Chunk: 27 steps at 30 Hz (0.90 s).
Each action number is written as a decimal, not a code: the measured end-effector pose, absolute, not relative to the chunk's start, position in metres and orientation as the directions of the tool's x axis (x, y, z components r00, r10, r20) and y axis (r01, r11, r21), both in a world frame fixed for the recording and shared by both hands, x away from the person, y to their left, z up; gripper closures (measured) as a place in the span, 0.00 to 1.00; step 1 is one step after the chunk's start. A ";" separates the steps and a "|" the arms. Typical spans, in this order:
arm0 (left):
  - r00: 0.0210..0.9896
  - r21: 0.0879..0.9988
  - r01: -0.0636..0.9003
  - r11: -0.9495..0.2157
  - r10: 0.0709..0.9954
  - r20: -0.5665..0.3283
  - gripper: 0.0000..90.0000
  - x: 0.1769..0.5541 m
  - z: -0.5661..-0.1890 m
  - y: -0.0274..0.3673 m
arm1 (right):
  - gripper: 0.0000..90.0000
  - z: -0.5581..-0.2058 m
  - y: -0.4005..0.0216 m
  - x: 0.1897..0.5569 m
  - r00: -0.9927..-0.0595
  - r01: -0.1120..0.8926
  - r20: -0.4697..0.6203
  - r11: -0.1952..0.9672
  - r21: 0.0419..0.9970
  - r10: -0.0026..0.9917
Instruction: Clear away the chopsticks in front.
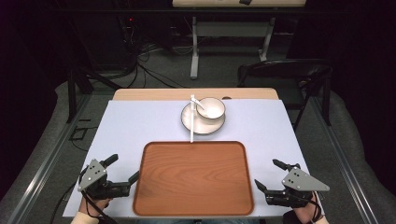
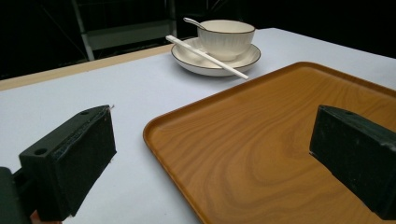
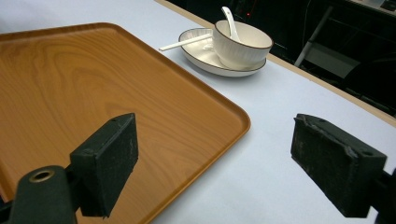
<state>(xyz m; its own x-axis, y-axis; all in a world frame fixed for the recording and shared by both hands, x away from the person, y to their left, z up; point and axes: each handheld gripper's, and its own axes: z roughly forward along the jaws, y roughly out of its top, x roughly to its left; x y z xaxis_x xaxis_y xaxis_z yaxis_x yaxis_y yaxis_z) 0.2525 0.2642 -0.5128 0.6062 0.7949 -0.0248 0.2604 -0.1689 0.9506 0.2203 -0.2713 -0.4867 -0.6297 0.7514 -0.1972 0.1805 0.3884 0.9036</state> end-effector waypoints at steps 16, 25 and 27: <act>0.631 0.941 0.281 -0.187 0.775 -0.035 0.00 0.263 -0.506 0.253 | 0.16 -0.487 -0.269 0.222 -0.637 0.185 -0.195 0.393 0.901 0.746; 0.644 0.892 0.402 -0.206 0.756 -0.116 0.00 0.286 -0.489 0.237 | 0.16 -0.487 -0.269 0.222 -0.639 0.185 -0.191 0.390 0.902 0.745; 0.646 0.888 0.410 -0.207 0.754 -0.122 0.00 0.294 -0.485 0.231 | 0.16 -0.487 -0.269 0.222 -0.639 0.187 -0.191 0.391 0.901 0.745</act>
